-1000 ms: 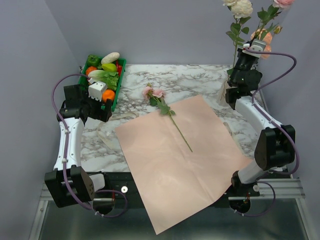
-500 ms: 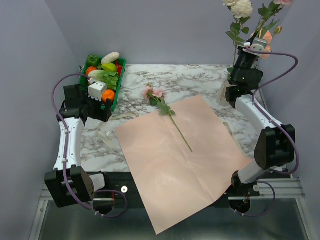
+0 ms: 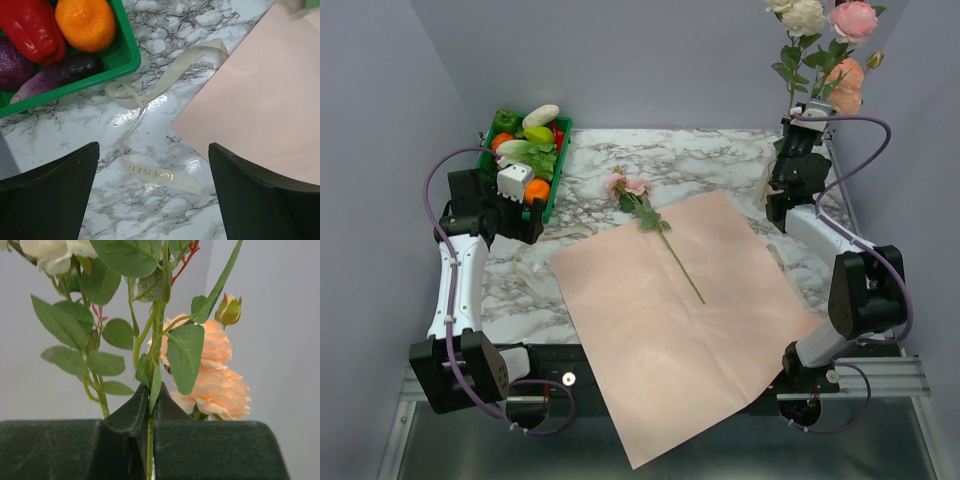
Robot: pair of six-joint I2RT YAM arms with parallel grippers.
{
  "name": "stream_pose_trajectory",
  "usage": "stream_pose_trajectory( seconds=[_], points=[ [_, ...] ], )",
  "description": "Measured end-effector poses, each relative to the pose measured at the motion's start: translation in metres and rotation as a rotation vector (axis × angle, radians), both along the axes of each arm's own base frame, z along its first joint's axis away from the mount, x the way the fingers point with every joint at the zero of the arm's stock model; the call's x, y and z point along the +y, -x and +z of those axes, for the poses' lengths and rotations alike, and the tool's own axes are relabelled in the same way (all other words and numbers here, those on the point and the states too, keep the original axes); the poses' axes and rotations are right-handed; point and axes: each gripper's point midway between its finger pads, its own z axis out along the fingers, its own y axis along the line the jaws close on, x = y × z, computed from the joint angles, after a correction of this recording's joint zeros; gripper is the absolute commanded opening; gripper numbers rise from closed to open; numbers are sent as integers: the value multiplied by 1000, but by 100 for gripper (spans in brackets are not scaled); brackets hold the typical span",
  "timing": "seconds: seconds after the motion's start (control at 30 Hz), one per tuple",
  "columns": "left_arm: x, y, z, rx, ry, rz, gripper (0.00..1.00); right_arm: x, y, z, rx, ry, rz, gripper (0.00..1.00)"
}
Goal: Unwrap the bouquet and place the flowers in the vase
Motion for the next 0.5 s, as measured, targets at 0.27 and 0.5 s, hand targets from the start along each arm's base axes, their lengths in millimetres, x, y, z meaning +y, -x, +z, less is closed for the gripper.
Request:
stream_pose_trajectory(
  seconds=[0.27,0.5],
  points=[
    [0,0,-1,3,1,0,99,13,8,-25,56,5,31,80],
    [0,0,0,4,1,0,99,51,28,-41,171,-16,100,97]
  ],
)
